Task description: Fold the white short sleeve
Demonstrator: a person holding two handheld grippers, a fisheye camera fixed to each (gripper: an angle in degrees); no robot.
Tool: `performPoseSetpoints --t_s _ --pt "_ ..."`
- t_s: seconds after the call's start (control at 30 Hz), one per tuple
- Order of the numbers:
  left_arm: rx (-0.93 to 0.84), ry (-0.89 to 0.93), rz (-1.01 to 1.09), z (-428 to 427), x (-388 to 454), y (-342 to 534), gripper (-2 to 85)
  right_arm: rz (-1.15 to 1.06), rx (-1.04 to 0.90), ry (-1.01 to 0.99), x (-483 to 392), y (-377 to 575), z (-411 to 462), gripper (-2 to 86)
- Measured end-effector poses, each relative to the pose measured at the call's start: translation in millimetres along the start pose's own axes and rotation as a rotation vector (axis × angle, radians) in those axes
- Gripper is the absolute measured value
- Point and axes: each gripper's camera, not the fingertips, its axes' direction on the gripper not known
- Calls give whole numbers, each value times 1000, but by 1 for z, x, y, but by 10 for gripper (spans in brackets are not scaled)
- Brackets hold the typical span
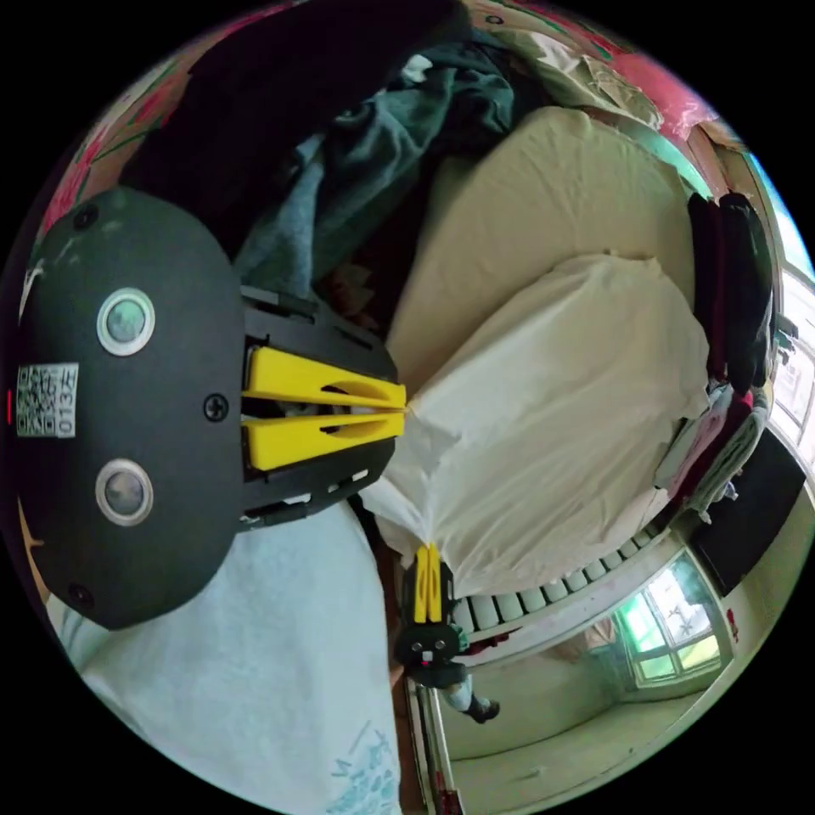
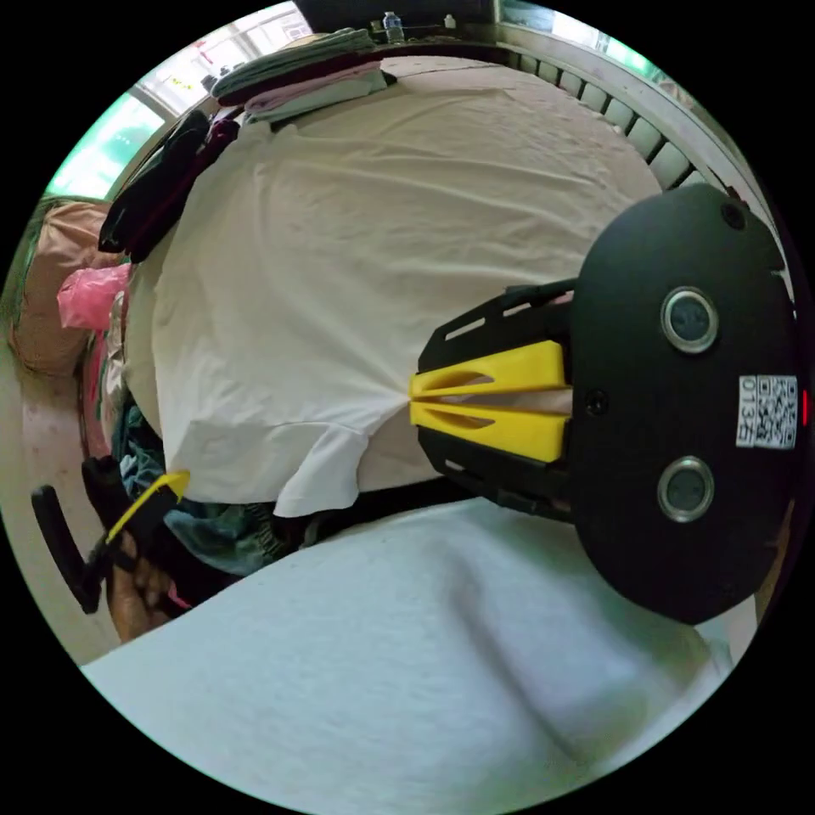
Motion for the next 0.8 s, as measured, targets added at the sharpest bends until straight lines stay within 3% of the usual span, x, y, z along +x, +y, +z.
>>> performPoseSetpoints --t_s 0.07,0.2,0.33,0.47,0.63,0.8 --pt "-90 -17 -15 17 -12 18 17 -15 -22 4 -9 12 1 8" --pt "-146 176 -111 44 -38 40 55 -42 -39 34 -25 35 -3 7" --pt "-6 92 -104 17 -40 40 61 35 40 45 -23 54 -25 6" --pt "162 70 39 2 -20 1 53 238 131 104 -13 88 -37 2" --pt "-40 -45 177 46 4 -44 24 409 138 45 -8 136 -33 0" --pt "-99 -18 113 47 -5 -31 3 635 -221 119 -19 219 -1 1"
